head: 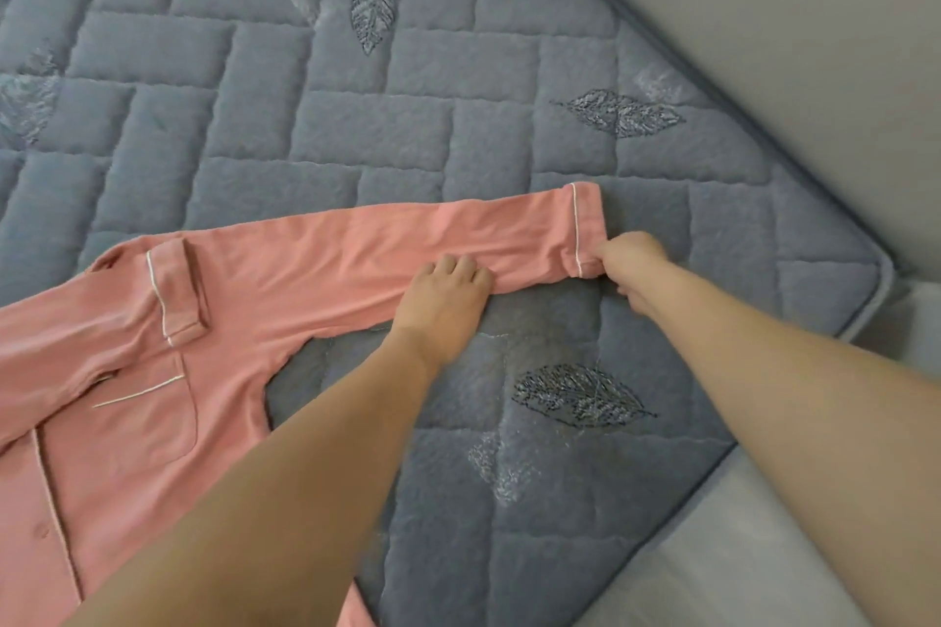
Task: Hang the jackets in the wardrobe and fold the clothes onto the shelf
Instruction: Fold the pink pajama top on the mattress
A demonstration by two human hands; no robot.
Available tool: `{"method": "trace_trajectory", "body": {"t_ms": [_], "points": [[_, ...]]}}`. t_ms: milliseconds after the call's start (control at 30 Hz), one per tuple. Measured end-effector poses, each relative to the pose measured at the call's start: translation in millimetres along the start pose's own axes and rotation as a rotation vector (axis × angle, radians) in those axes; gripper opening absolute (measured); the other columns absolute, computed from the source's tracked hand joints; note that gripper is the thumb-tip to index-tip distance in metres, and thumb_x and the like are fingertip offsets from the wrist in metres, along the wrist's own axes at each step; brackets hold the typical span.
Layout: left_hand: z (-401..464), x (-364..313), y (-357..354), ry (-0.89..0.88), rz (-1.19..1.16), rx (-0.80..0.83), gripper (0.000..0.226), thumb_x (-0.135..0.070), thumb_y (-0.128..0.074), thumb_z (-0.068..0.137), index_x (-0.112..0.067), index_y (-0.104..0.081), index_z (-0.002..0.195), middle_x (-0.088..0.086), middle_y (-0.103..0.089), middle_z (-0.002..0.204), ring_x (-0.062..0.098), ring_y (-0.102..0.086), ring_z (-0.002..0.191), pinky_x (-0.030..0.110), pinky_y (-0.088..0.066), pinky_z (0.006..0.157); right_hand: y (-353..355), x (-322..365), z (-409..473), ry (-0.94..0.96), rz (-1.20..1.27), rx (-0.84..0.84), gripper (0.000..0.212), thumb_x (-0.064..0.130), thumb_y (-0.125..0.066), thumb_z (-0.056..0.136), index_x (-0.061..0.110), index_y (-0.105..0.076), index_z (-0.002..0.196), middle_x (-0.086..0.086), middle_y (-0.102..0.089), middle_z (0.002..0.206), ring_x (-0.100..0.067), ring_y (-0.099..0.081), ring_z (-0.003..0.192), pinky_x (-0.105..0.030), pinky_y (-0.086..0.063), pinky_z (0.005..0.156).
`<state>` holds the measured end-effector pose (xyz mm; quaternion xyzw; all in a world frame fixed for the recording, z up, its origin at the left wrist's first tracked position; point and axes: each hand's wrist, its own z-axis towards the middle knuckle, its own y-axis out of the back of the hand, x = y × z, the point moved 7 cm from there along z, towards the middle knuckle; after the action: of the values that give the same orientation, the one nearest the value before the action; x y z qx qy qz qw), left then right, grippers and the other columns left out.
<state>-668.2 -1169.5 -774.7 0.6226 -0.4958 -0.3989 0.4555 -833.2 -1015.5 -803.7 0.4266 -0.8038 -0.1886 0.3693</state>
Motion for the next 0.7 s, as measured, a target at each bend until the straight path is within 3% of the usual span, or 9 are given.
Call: {"method": "trace_trajectory", "body": {"t_ms": [67,133,200,300,400,467,600,700], "points": [[2,1,5,0.009,-0.039,-0.01,0.021,-0.019,-0.045,0.096,-0.014,-0.054,0.114,0.007,-0.057,0.115,0.031,-0.052,0.105,0.038,-0.037,0.084,5,2,1,0.014,0.045,-0.019,0.033,0.018,-0.05,0.091,0.001,-0.061,0.117,-0.014,-0.063,0.104,-0.028,-0.059,0.084,-0.037,-0.054,0.068],[-2,-1,11,-0.005,-0.083,-0.018,0.022,-0.027,-0.049,0.092,-0.013,-0.058,0.107,0.007,-0.058,0.109,0.031,-0.054,0.101,0.039,-0.037,0.081,7,-3,0,-0.038,0.197,0.001,0.033,0.018,-0.045,0.094,0.003,-0.055,0.121,-0.015,-0.066,0.104,-0.025,-0.064,0.072,-0.034,-0.057,0.053],[-10,-2,3,-0.048,-0.153,0.106,0.027,-0.032,-0.051,0.09,-0.013,-0.059,0.107,0.008,-0.054,0.11,0.03,-0.051,0.104,0.039,-0.04,0.087,0,-6,-4,-0.053,0.295,0.082,0.023,0.016,-0.044,0.096,0.006,-0.055,0.113,-0.015,-0.066,0.098,-0.021,-0.063,0.062,-0.026,-0.05,0.041],[-17,2,-6,0.032,-0.367,0.367,0.018,-0.031,-0.056,0.09,-0.015,-0.06,0.097,0.007,-0.051,0.105,0.03,-0.051,0.105,0.038,-0.045,0.092,-4,-11,-10,0.012,0.246,0.117,0.007,0.012,-0.045,0.095,0.014,-0.051,0.091,-0.015,-0.061,0.099,-0.019,-0.06,0.072,-0.025,-0.048,0.044],[12,9,15,0.201,-0.651,0.326,0.014,-0.023,-0.052,0.094,-0.011,-0.058,0.089,0.011,-0.062,0.097,0.033,-0.06,0.094,0.033,-0.048,0.078,4,-21,-13,0.026,0.212,0.081,0.01,0.012,-0.047,0.093,0.015,-0.05,0.084,-0.016,-0.067,0.098,-0.022,-0.064,0.075,-0.028,-0.051,0.049],[45,8,33,0.213,-0.649,0.233,0.014,-0.014,-0.047,0.094,-0.007,-0.058,0.09,0.017,-0.063,0.103,0.036,-0.059,0.097,0.033,-0.044,0.074,7,-24,-14,0.046,0.151,0.081,0.014,0.015,-0.049,0.093,0.016,-0.051,0.079,-0.015,-0.069,0.091,-0.021,-0.065,0.065,-0.027,-0.049,0.049],[108,-13,54,0.168,-0.507,0.205,0.036,-0.015,-0.043,0.095,-0.016,-0.058,0.128,0.011,-0.058,0.134,0.035,-0.051,0.123,0.039,-0.039,0.102,7,-31,-14,0.05,0.027,0.161,0.011,0.022,-0.047,0.096,0.023,-0.044,0.085,-0.009,-0.066,0.08,-0.02,-0.063,0.053,-0.024,-0.046,0.045],[140,-42,56,0.1,-0.424,0.264,0.042,-0.02,-0.04,0.099,-0.024,-0.048,0.139,0.006,-0.053,0.142,0.031,-0.045,0.132,0.041,-0.027,0.109,1,-42,-16,0.029,0.007,0.308,0.011,0.02,-0.041,0.097,0.025,-0.041,0.087,-0.011,-0.062,0.076,-0.02,-0.06,0.049,-0.021,-0.044,0.042]]}}
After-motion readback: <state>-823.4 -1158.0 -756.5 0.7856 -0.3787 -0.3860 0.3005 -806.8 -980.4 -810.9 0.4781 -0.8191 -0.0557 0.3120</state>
